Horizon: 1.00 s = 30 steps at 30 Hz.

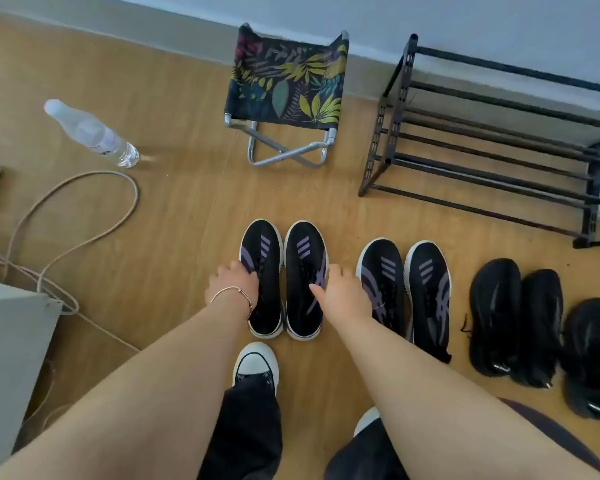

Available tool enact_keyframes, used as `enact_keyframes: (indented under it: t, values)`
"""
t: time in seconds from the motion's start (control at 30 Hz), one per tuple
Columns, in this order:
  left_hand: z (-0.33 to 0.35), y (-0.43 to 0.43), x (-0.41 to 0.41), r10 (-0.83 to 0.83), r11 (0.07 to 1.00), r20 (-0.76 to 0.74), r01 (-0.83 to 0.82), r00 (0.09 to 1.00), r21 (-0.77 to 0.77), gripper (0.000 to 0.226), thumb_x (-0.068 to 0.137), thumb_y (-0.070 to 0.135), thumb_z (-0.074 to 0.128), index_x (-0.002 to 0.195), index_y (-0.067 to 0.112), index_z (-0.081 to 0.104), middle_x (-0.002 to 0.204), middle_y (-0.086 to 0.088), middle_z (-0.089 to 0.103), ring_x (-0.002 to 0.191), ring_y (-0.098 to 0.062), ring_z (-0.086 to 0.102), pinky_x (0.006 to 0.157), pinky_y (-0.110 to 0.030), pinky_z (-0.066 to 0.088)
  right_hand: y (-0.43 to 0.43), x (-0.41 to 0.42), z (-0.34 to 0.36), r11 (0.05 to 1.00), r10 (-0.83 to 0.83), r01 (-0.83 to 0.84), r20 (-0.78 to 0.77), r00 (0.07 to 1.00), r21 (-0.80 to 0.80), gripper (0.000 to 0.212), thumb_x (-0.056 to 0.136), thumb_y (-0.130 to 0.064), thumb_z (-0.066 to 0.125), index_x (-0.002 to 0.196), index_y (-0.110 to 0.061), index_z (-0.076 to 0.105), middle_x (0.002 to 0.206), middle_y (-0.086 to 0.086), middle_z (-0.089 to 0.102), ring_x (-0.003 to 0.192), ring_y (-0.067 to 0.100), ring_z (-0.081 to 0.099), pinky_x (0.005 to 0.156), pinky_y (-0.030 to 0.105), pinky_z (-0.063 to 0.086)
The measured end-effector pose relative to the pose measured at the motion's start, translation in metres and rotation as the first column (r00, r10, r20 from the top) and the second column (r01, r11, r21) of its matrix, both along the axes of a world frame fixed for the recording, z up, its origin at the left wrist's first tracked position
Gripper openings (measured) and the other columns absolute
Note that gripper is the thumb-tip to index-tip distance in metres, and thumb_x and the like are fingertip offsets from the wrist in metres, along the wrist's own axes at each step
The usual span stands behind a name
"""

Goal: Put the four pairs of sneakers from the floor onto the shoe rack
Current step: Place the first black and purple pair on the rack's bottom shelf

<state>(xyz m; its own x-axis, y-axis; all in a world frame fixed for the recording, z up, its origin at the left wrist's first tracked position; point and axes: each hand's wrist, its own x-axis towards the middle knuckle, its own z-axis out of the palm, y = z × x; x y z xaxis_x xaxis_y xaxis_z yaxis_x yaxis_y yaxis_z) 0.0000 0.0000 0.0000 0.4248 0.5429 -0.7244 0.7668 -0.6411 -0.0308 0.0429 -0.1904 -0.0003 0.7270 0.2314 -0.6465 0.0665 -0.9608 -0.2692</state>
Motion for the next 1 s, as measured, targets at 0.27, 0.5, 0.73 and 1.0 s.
enact_keyframes:
  t: [0.27, 0.5, 0.73, 1.0]
  values:
    - [-0.091, -0.006, -0.011, 0.452, 0.888, 0.117, -0.433, 0.885, -0.155, 0.045, 0.101, 0.037, 0.049, 0.134, 0.008, 0.042, 0.127, -0.02, 0.059, 0.114, -0.042, 0.058, 0.092, -0.045, 0.047, 0.007, 0.023, -0.088, 0.942, -0.318, 0.336, -0.315, 0.894, 0.003, 0.044, 0.098, -0.043, 0.057, 0.127, -0.009, 0.053, 0.121, 0.01, 0.065, 0.105, 0.03, 0.063, 0.076, 0.032, 0.044]
    - [-0.109, 0.003, -0.02, 0.693, 0.72, 0.19, -0.66, 0.695, -0.214, 0.048, 0.095, 0.034, 0.063, 0.136, 0.009, 0.057, 0.128, -0.016, 0.066, 0.117, -0.038, 0.059, 0.1, -0.041, 0.048, -0.013, 0.044, -0.123, 0.843, -0.42, 0.529, -0.495, 0.761, 0.098, 0.034, 0.083, -0.033, 0.081, 0.104, -0.012, 0.063, 0.112, 0.011, 0.071, 0.098, 0.03, 0.07, 0.09, 0.045, 0.059]
    - [-0.107, 0.009, -0.019, 0.846, 0.527, 0.179, -0.74, 0.502, -0.417, 0.047, 0.083, 0.033, 0.079, 0.123, 0.011, 0.066, 0.114, -0.01, 0.071, 0.102, -0.03, 0.068, 0.098, -0.044, 0.053, -0.026, 0.064, -0.12, 0.796, -0.394, 0.581, -0.582, 0.712, 0.172, 0.018, 0.083, -0.025, 0.081, 0.088, -0.016, 0.067, 0.104, 0.01, 0.073, 0.098, 0.026, 0.072, 0.09, 0.042, 0.06]
    - [-0.092, -0.007, 0.002, 0.854, 0.489, 0.157, -0.665, 0.495, -0.565, 0.039, 0.088, 0.02, 0.076, 0.122, 0.009, 0.061, 0.111, -0.01, 0.07, 0.1, -0.03, 0.07, 0.09, -0.044, 0.058, -0.059, 0.098, -0.087, 0.765, -0.384, 0.624, -0.664, 0.641, 0.159, 0.019, 0.084, -0.008, 0.079, 0.093, -0.01, 0.062, 0.111, 0.014, 0.07, 0.104, 0.029, 0.071, 0.093, 0.042, 0.059]
